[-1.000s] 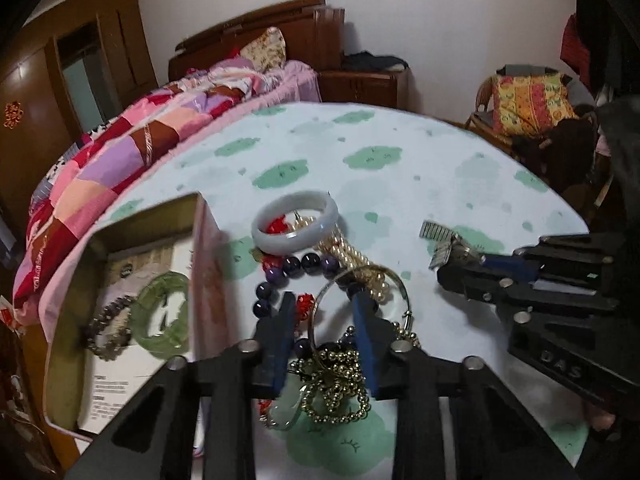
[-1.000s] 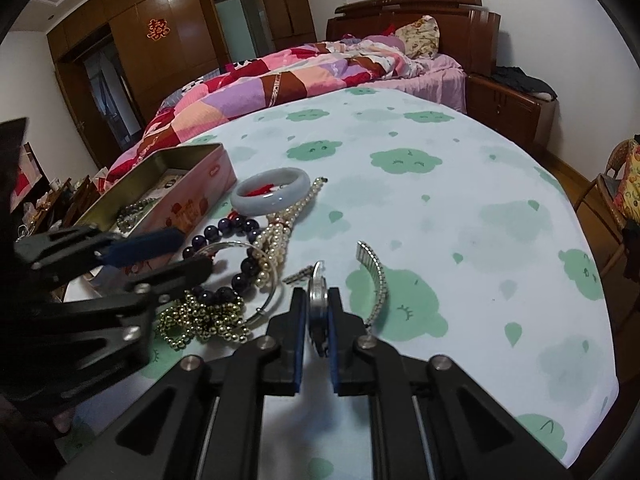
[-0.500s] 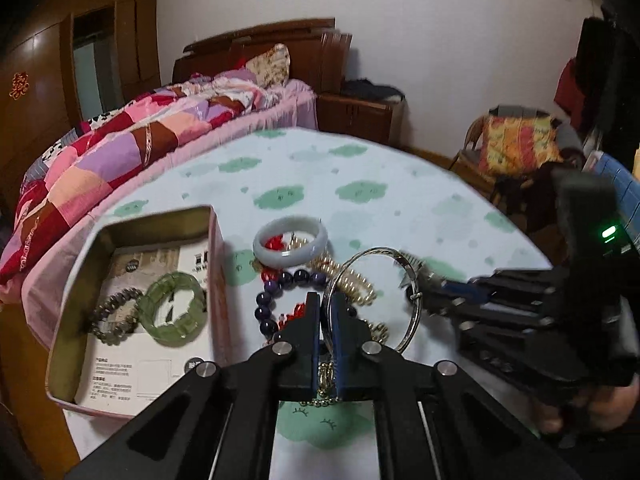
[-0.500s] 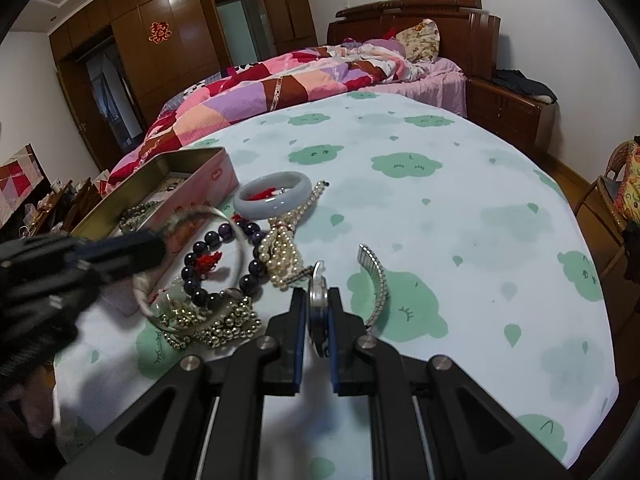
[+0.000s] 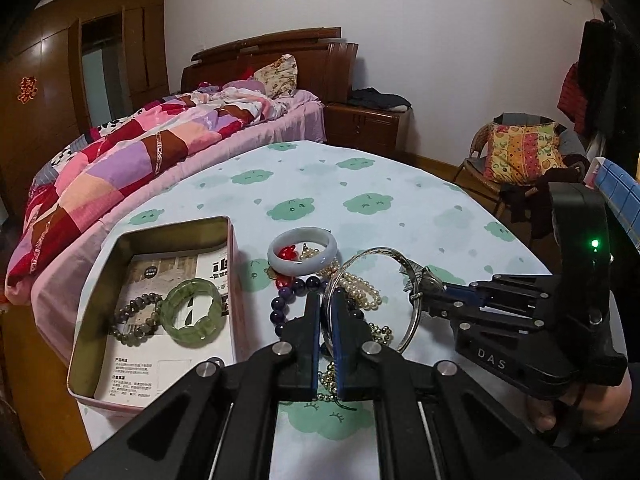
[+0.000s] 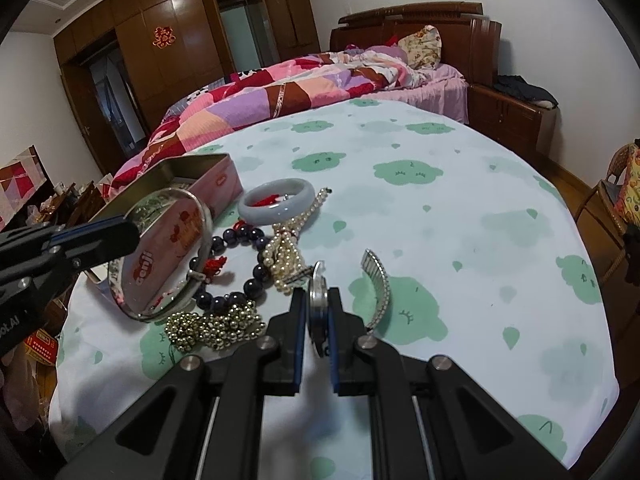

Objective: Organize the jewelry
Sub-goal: 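Lift the silver bangle and watch from the pile toward the tin box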

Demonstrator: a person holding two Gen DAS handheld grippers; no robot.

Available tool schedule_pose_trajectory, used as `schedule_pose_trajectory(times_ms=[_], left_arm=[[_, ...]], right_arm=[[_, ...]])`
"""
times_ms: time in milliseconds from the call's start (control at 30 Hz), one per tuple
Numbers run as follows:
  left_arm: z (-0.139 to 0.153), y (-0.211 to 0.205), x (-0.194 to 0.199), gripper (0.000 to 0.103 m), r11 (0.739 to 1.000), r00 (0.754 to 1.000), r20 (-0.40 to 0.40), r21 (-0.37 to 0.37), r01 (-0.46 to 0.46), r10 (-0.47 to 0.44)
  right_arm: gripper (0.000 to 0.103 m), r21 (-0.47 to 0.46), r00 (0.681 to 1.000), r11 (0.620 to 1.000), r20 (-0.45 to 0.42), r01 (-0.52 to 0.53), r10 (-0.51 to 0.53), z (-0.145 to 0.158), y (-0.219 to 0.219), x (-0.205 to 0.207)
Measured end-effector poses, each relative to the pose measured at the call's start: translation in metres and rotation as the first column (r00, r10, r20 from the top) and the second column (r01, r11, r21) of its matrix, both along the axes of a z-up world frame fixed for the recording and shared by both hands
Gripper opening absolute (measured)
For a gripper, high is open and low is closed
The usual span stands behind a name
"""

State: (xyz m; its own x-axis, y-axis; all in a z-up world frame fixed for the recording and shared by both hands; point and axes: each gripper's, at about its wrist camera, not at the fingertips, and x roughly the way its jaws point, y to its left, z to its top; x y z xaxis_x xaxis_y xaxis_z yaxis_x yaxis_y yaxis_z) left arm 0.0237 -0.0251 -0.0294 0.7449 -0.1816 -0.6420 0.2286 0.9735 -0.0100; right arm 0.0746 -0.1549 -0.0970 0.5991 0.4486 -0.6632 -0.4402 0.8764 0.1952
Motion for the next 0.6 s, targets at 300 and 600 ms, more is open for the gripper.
schedule_pose_trajectory(times_ms=[300,600], left_arm=[[0.0022,0.0027,-0.0035,0.004,1.0,1.0,0.012,-0.005,-0.005,0.005],[0.0071,0.0083,-0.0076,0.004,1.0,1.0,0.025,-0.017,-0.013,0.013]], right_arm=[[0.012,0.009,1.0,1.0,0.015,-0.002,0.002,0.0009,-0.0008,-0.0006],[0.012,0.019,0.999,1.0,0.041,-0.002,0.001,0.0037,-0.0027,-0.0042]])
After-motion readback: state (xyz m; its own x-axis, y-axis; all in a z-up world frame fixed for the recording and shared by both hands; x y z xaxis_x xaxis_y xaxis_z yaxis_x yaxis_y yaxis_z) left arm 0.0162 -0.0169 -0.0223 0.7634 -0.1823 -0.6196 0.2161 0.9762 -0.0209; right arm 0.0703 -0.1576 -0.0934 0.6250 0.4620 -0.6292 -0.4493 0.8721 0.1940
